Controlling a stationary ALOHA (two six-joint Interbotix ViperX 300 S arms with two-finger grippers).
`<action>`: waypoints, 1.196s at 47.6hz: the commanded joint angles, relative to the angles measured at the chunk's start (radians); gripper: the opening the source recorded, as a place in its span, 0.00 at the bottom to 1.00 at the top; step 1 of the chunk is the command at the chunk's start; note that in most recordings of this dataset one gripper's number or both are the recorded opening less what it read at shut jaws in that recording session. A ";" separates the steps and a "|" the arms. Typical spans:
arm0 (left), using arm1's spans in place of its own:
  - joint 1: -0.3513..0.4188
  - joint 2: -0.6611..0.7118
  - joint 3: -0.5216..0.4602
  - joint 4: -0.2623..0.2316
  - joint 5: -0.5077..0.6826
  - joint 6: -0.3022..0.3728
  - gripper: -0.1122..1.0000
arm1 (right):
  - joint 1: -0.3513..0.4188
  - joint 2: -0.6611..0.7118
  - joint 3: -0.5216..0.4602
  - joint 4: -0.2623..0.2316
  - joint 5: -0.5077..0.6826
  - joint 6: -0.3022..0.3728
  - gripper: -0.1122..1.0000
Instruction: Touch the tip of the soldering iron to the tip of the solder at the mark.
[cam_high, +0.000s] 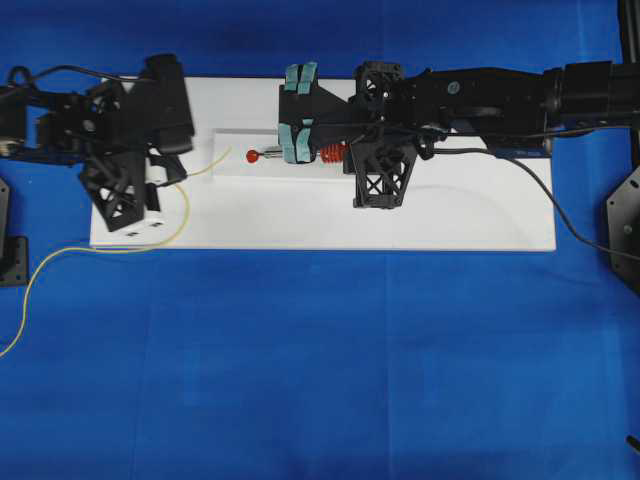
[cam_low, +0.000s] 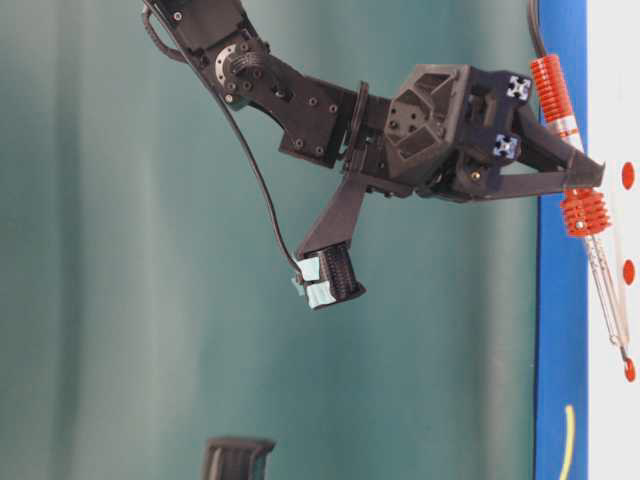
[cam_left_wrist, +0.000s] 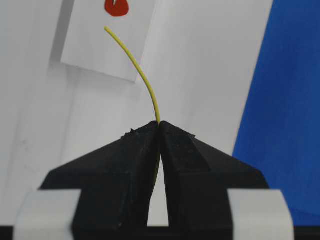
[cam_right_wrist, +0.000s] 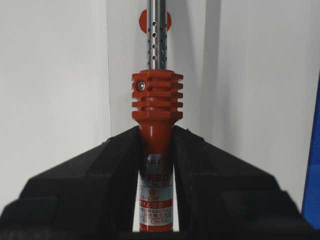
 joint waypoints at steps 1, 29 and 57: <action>0.000 -0.055 0.003 -0.002 0.011 -0.003 0.12 | 0.000 -0.015 -0.021 -0.002 -0.003 0.002 0.16; 0.000 -0.081 0.020 -0.002 0.021 -0.008 0.12 | 0.000 -0.190 0.055 -0.002 0.060 0.021 0.16; 0.000 -0.051 -0.008 -0.002 0.018 -0.015 0.12 | 0.000 -0.331 0.212 -0.014 0.055 0.066 0.16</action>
